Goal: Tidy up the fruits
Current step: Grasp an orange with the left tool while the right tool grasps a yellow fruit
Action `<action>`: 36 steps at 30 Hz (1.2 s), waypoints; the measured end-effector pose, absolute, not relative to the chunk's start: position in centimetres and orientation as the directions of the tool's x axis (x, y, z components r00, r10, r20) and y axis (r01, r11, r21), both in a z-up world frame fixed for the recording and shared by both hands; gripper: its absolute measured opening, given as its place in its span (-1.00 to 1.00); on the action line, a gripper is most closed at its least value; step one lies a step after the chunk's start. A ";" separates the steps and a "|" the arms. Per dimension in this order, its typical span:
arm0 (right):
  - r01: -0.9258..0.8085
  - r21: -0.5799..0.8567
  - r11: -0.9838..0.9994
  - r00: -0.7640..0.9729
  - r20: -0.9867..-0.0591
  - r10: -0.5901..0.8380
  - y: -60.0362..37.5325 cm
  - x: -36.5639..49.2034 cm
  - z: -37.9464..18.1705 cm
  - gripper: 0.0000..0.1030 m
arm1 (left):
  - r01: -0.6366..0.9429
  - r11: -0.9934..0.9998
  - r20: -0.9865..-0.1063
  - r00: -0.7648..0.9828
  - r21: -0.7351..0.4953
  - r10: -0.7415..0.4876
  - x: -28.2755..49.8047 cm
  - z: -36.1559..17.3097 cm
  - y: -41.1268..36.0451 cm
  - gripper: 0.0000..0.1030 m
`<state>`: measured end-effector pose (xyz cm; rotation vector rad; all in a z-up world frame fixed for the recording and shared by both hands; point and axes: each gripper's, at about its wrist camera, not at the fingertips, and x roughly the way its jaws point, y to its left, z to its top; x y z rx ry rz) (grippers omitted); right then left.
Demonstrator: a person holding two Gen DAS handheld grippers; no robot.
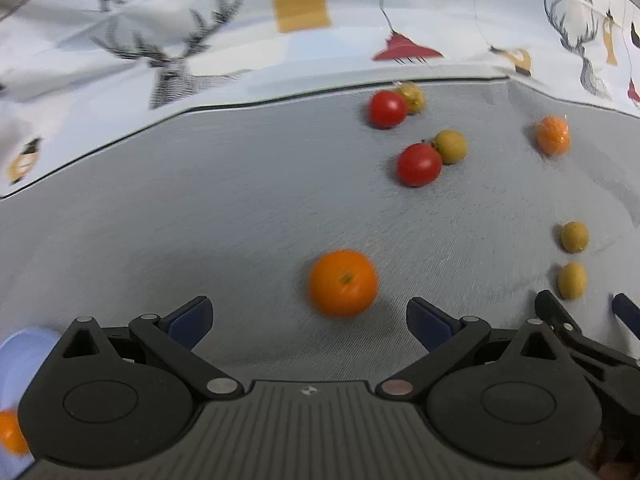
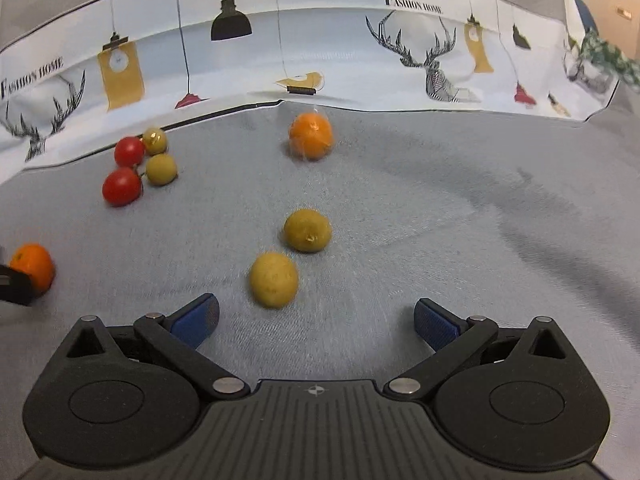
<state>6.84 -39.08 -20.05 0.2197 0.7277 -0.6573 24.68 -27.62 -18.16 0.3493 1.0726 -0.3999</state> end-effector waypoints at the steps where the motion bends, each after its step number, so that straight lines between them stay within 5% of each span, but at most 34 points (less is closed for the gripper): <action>1: 0.625 -0.031 0.780 0.563 -0.673 -0.479 -39.3 6.9 -20.1 0.99 | 0.482 0.871 -0.899 0.416 0.091 -0.136 25.1 -18.7 -28.0 0.99; 7: 0.621 -0.041 0.783 0.583 -0.642 -0.497 -39.9 7.6 -20.4 0.99 | 0.471 0.882 -0.907 0.382 0.024 -0.179 26.4 -20.0 -27.4 1.00; 20: 0.627 -0.049 0.777 0.576 -0.642 -0.505 -39.8 7.6 -20.4 0.99 | 0.501 0.861 -0.914 0.384 0.086 -0.133 26.4 -19.4 -28.4 0.99; 21: 0.627 -0.050 0.777 0.576 -0.642 -0.506 -39.8 7.6 -20.4 0.99 | 0.512 0.853 -0.907 0.398 0.098 -0.135 26.2 -19.3 -28.5 0.92; 22: 0.627 -0.049 0.777 0.574 -0.646 -0.504 -39.8 7.6 -20.3 0.95 | 0.522 0.847 -0.899 0.411 0.098 -0.149 26.0 -18.9 -28.6 0.55; 23: 0.624 -0.043 0.780 0.573 -0.654 -0.495 -39.8 7.6 -20.2 0.84 | 0.538 0.840 -0.892 0.412 0.074 -0.185 25.8 -18.4 -28.5 -0.17; 24: 0.611 -0.027 0.792 0.586 -0.657 -0.474 -39.7 7.6 -19.9 0.00 | 0.547 0.836 -0.892 0.401 0.051 -0.208 25.8 -18.0 -28.6 -0.23; 25: 0.579 -0.021 0.815 0.620 -0.638 -0.457 -39.2 7.5 -19.3 -0.51 | 0.537 0.842 -0.889 0.407 0.049 -0.208 25.7 -17.6 -28.6 -0.24; 36: 0.631 0.047 0.774 0.633 -0.609 -0.479 -40.4 6.5 -18.8 -0.49 | 0.482 0.875 -0.865 0.421 -0.040 -0.272 21.4 -12.5 -23.9 -0.24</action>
